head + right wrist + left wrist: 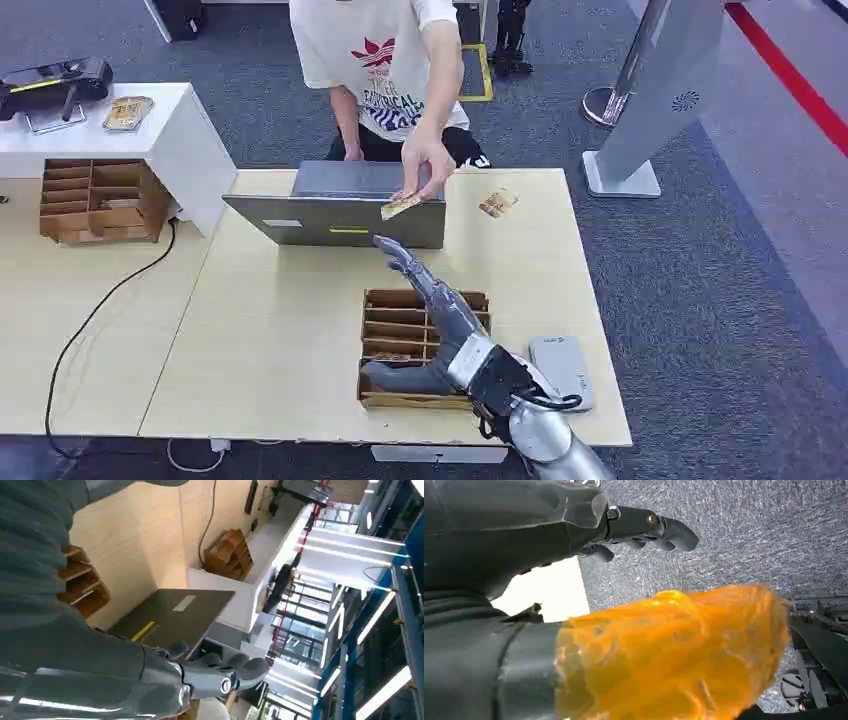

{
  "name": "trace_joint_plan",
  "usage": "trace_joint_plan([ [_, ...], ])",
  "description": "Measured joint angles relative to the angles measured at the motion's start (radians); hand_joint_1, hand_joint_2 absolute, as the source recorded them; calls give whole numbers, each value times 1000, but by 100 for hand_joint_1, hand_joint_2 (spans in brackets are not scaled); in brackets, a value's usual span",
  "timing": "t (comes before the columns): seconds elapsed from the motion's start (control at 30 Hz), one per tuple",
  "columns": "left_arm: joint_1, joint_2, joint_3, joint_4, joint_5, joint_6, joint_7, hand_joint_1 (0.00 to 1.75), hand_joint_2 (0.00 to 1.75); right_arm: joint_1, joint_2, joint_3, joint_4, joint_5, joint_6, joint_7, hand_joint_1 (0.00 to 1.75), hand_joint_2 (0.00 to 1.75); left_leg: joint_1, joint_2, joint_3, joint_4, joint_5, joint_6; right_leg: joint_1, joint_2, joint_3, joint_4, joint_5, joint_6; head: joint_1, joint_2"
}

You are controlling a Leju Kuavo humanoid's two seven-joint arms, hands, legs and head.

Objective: Pass the card to the sensor for recognition and then transmit it.

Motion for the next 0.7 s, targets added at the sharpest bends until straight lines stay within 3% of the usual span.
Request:
trace_joint_plan([
  [0.27,0,-3,5,0,-2,2,1,0,0,0,10,2,-30,35,-33,-6,0,175,0,0,0,0,0,0,0,0,0,0,0,0,0,0],
  [0.5,0,-5,5,0,-23,6,4,0,0,12,21,14,-100,245,-387,-36,0,175,0,0,0,0,0,0,0,0,0,0,0,0,0,0],
  [0.7,0,-7,3,0,-46,6,6,0,0,11,23,20,-127,469,-623,-43,0,175,0,0,0,0,0,0,0,0,0,0,0,0,0,0],
])
